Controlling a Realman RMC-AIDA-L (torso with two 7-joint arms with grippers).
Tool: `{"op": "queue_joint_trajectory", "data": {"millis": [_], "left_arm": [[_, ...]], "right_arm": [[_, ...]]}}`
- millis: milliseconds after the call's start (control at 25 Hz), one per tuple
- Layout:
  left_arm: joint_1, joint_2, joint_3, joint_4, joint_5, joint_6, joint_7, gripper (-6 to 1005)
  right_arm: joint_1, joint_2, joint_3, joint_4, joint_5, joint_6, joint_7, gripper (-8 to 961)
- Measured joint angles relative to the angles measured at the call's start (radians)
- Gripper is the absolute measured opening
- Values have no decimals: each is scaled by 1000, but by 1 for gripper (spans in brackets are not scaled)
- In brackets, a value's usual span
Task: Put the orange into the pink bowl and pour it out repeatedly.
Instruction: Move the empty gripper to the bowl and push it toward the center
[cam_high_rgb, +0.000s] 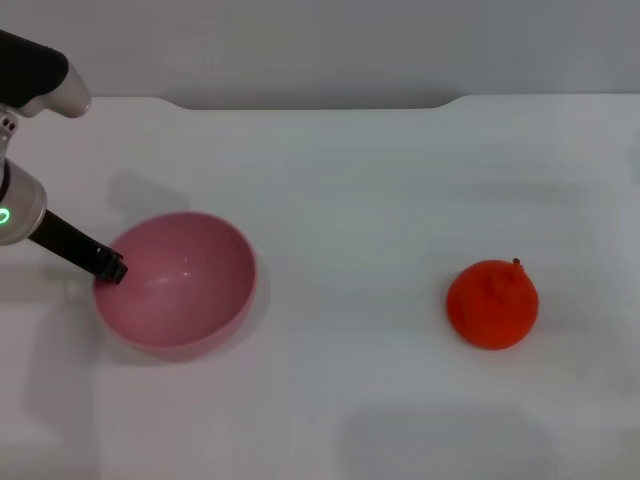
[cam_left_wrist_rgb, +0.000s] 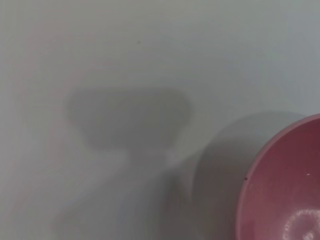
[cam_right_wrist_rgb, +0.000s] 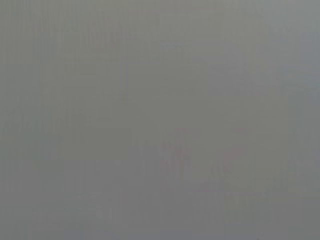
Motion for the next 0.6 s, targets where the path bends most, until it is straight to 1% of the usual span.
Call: {"op": "queue_joint_trajectory", "data": {"millis": [160,320,480,520,560,600], "left_arm": [[-1,0,13,0,0,0,0,226],[-2,1,14,0,-1,1,-1,84],[-8,1,8,3,-2,6,-1,71],[-8,1,8,3,-2,6,-1,67],[-18,1,6,10,-4,18,1,64],[-20,1,6,11,-5,22,3,61]], "right_arm": [[0,0,0,0,0,0,0,649],[-2,0,0,0,0,0,0,649],[-4,0,0,0,0,-3,23,649],[-5,0,0,-2,0,-4,49,649],[-15,-4,-11,-22,-10,-6,153,649],[-15,-4,-11,-22,-10,-6,153,649]]}}
